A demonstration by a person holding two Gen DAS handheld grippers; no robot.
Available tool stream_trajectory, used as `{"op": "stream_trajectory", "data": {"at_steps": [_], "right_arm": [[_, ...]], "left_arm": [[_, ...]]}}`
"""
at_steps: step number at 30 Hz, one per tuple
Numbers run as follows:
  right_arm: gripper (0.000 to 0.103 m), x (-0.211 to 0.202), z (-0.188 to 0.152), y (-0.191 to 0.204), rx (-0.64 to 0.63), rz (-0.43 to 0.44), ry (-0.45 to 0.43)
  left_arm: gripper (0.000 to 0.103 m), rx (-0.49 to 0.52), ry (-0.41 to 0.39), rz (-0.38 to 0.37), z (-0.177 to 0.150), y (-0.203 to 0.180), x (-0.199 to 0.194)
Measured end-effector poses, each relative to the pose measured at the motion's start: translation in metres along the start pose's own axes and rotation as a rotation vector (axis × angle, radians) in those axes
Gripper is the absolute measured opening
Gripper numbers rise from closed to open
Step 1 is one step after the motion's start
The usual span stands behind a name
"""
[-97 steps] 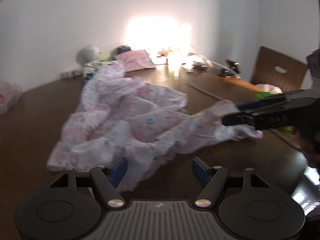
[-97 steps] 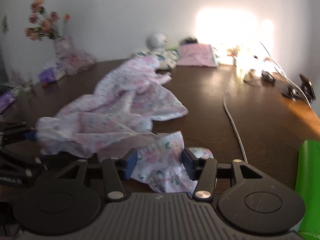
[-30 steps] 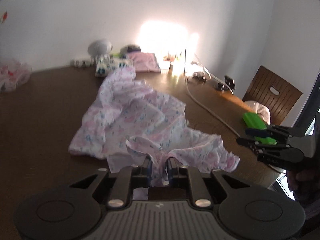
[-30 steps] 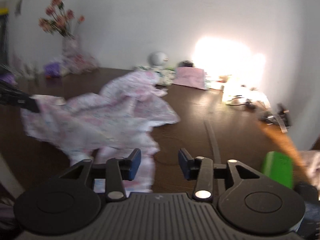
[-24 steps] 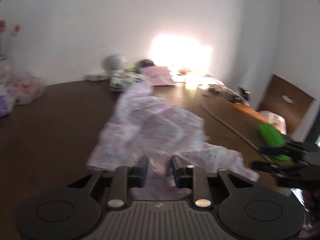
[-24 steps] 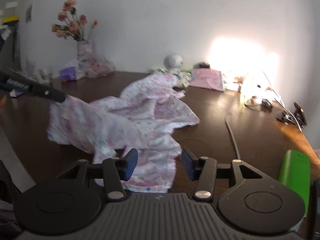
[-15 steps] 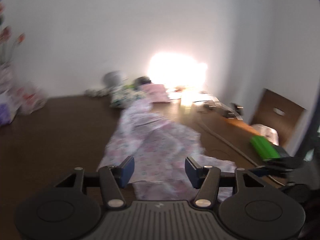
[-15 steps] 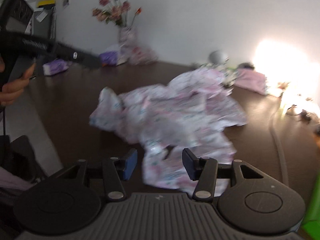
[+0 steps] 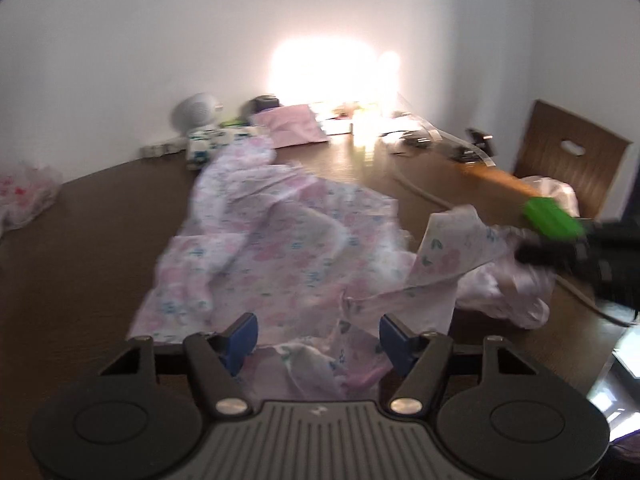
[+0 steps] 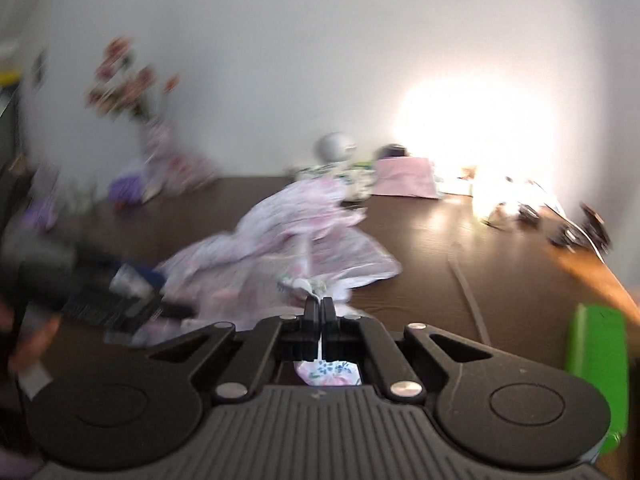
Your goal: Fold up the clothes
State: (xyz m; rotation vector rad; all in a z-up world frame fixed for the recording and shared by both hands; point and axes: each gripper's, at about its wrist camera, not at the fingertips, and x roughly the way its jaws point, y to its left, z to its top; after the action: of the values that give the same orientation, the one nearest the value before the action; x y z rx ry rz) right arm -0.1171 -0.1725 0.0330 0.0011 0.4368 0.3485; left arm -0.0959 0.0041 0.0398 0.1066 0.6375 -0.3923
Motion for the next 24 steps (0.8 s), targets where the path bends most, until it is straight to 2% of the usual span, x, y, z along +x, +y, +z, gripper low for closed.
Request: {"op": "stream_trajectory", "data": {"at_steps": [1, 4, 7, 8, 9, 10, 11, 14, 18, 20, 24], "right_arm": [[0.001, 0.000, -0.001, -0.001, 0.002, -0.003, -0.002], [0.001, 0.000, -0.004, -0.003, 0.006, -0.014, -0.007], [0.001, 0.001, -0.006, -0.001, -0.004, -0.016, -0.015], [0.001, 0.000, -0.005, 0.001, -0.023, -0.018, -0.016], [0.001, 0.000, -0.003, 0.003, -0.042, -0.022, -0.014], [0.001, 0.000, -0.004, 0.005, -0.057, -0.033, -0.006], [0.001, 0.001, -0.005, 0.006, -0.069, -0.044, 0.004], [0.001, 0.003, -0.007, 0.008, -0.108, -0.080, 0.033], [0.002, 0.013, -0.015, 0.011, -0.152, -0.138, 0.101], [0.005, 0.021, -0.022, 0.012, -0.164, -0.154, 0.145], [0.005, 0.029, -0.031, 0.016, -0.187, -0.142, 0.190]], "left_arm": [[0.067, -0.003, -0.001, -0.010, -0.001, -0.001, -0.001], [0.066, 0.003, 0.022, 0.033, 0.001, -0.012, 0.003], [0.065, 0.090, 0.043, 0.102, 0.002, -0.034, 0.009], [0.057, 0.116, 0.050, 0.135, 0.002, -0.040, 0.012], [0.038, 0.141, 0.057, 0.167, 0.002, -0.045, 0.015], [0.027, 0.167, 0.063, 0.200, 0.001, -0.051, 0.018], [0.010, 0.167, 0.068, 0.214, 0.002, -0.052, 0.019], [0.005, 0.168, 0.037, 0.232, 0.002, -0.054, 0.014], [0.002, 0.158, -0.104, 0.366, 0.003, -0.053, -0.008], [0.002, 0.146, -0.116, 0.412, 0.002, -0.050, -0.014], [0.002, 0.109, -0.128, 0.422, -0.003, -0.047, -0.023]]}}
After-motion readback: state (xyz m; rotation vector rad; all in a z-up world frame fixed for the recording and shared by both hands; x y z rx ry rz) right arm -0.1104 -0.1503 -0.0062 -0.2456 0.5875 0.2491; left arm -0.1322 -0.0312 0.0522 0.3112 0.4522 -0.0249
